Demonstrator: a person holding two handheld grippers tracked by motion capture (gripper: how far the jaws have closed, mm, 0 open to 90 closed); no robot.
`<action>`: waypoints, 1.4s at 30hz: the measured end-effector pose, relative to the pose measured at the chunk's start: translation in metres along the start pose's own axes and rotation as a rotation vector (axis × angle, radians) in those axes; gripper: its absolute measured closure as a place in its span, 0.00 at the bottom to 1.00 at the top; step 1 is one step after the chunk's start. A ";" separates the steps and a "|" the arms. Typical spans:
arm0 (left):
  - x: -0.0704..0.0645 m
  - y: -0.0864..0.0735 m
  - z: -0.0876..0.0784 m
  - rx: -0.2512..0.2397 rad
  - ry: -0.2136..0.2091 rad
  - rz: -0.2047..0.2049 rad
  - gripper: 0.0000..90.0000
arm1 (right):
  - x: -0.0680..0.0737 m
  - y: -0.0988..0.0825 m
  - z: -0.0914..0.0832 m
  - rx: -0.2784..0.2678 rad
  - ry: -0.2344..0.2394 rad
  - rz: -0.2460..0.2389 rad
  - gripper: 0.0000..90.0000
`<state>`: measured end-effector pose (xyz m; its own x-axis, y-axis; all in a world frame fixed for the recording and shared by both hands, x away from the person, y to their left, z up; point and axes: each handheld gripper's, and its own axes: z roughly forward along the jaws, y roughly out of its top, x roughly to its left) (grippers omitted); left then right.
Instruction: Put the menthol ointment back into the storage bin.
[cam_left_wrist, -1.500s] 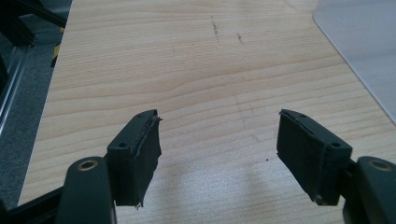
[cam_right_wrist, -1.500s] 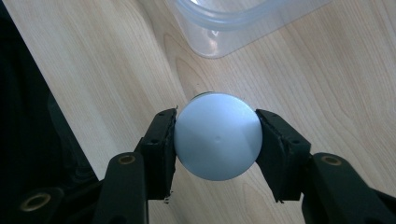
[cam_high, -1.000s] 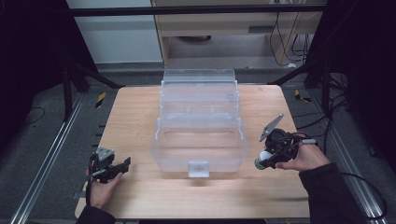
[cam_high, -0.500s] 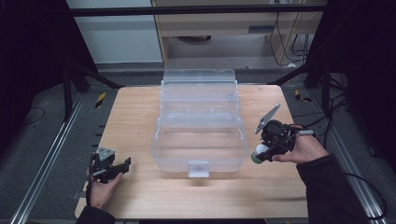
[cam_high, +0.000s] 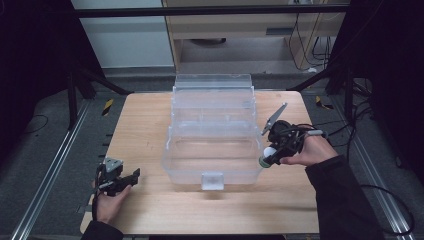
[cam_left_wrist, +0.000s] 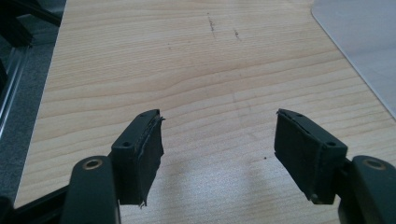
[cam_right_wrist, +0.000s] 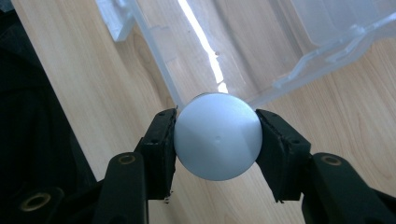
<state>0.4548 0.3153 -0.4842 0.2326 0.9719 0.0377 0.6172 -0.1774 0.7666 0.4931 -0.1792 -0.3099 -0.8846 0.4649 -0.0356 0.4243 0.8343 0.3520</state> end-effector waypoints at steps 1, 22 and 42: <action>0.000 0.000 0.000 0.000 0.001 0.000 0.35 | -0.001 0.002 0.002 0.001 0.004 -0.001 0.56; 0.001 0.000 0.000 -0.005 -0.002 0.000 0.36 | -0.009 0.028 0.051 -0.002 0.026 -0.013 0.56; 0.001 0.000 0.001 0.000 -0.002 0.004 0.36 | -0.011 0.013 0.080 0.040 0.031 -0.025 0.56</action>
<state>0.4556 0.3157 -0.4843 0.2364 0.9709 0.0394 0.6161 -0.1811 0.7666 0.5235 -0.1501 -0.3799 -0.9003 0.4350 -0.0145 0.4091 0.8570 0.3133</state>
